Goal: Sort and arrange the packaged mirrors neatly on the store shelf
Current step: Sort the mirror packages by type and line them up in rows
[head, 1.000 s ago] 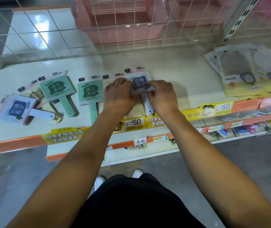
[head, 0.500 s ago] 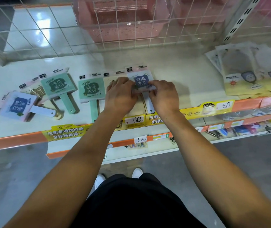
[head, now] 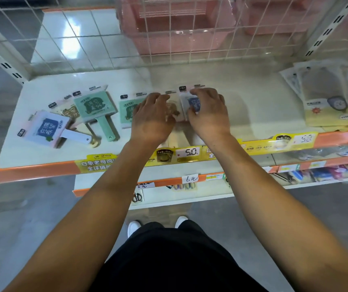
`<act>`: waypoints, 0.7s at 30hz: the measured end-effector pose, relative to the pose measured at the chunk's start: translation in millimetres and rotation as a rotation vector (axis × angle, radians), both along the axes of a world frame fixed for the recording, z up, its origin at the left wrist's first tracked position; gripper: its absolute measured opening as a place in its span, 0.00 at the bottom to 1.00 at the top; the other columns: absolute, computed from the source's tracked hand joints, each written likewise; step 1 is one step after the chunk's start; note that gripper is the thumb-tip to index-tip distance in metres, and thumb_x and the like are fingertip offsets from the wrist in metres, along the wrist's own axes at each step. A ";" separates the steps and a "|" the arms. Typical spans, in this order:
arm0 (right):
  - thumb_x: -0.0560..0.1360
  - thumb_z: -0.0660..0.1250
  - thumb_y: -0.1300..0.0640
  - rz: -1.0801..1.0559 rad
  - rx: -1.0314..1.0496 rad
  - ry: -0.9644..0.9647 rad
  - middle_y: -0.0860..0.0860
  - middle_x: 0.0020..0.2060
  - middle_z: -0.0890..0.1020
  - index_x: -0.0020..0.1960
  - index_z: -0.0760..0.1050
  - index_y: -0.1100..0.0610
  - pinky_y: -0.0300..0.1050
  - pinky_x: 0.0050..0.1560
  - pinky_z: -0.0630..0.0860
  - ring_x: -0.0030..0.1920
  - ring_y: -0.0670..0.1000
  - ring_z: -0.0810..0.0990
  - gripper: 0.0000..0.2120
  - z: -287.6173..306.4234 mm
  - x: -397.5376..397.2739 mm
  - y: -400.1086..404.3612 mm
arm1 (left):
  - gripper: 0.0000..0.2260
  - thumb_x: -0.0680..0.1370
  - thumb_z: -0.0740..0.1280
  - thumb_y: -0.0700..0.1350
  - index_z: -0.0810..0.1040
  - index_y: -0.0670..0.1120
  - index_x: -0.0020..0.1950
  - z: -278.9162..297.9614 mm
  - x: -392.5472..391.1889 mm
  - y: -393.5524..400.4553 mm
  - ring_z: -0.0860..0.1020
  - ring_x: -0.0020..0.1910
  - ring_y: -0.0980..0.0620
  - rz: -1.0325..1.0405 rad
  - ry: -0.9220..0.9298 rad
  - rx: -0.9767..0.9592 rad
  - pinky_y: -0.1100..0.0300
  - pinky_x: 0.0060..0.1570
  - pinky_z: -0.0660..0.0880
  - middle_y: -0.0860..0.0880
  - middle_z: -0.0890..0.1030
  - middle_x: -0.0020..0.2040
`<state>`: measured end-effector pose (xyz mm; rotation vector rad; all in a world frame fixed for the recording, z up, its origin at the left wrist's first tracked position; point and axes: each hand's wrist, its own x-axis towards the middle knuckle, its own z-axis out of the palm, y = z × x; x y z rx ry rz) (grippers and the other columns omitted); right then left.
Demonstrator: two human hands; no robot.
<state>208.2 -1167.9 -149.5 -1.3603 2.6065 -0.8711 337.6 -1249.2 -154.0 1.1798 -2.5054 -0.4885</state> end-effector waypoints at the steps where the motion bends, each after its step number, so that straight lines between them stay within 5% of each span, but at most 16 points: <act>1: 0.73 0.65 0.57 0.022 0.011 -0.010 0.53 0.63 0.75 0.66 0.74 0.52 0.52 0.61 0.71 0.63 0.60 0.72 0.21 0.5 6.7 -6.3 | 0.23 0.72 0.67 0.47 0.71 0.49 0.68 1.0 7.6 -4.4 0.72 0.65 0.44 0.011 -0.011 -0.004 0.49 0.62 0.68 0.48 0.72 0.67; 21: 0.76 0.65 0.51 0.402 0.080 -0.007 0.53 0.66 0.73 0.68 0.72 0.52 0.52 0.62 0.72 0.65 0.58 0.70 0.21 4.1 162.7 -114.9 | 0.20 0.74 0.65 0.48 0.74 0.45 0.65 0.2 186.9 -65.0 0.75 0.61 0.41 0.391 0.056 -0.076 0.46 0.54 0.73 0.44 0.75 0.64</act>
